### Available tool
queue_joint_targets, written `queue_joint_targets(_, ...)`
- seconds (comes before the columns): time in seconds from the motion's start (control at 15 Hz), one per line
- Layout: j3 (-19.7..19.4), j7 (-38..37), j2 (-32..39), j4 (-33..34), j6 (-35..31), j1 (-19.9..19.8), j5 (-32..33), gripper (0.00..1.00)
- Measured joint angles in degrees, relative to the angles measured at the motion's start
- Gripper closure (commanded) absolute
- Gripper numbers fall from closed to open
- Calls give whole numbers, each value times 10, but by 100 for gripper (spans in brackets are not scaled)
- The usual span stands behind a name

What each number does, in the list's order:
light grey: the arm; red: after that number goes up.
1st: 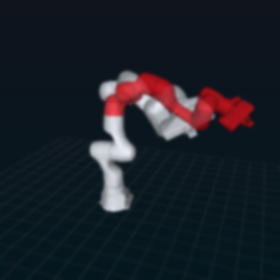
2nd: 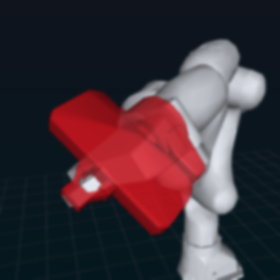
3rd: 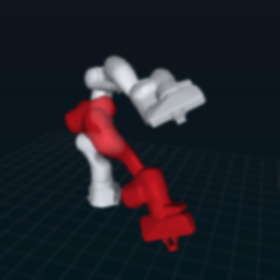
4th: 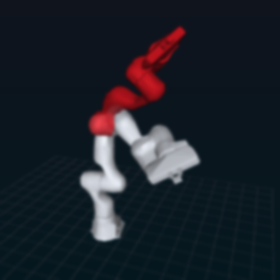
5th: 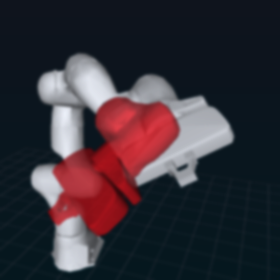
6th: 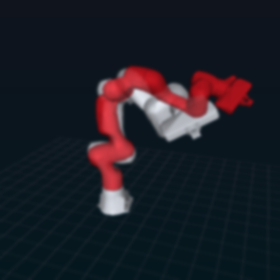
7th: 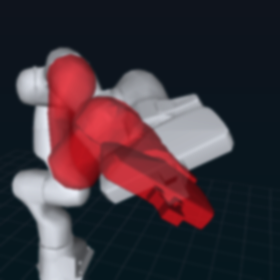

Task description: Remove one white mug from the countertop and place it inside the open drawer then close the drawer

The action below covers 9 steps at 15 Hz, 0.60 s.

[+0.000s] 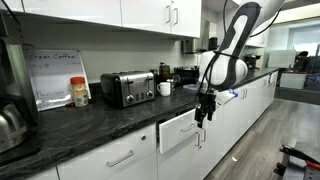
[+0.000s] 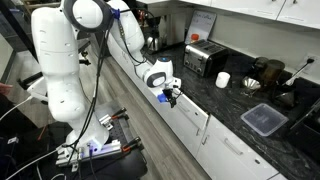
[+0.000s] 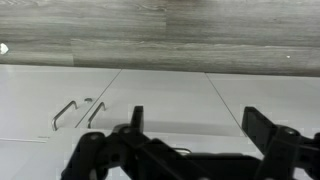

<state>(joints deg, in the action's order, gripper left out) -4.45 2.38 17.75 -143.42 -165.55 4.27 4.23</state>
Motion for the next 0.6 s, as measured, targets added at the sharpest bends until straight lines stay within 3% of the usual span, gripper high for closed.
queue_joint_targets(0.6, 39, 2, -94, -16, 69, -5, -13, 0)
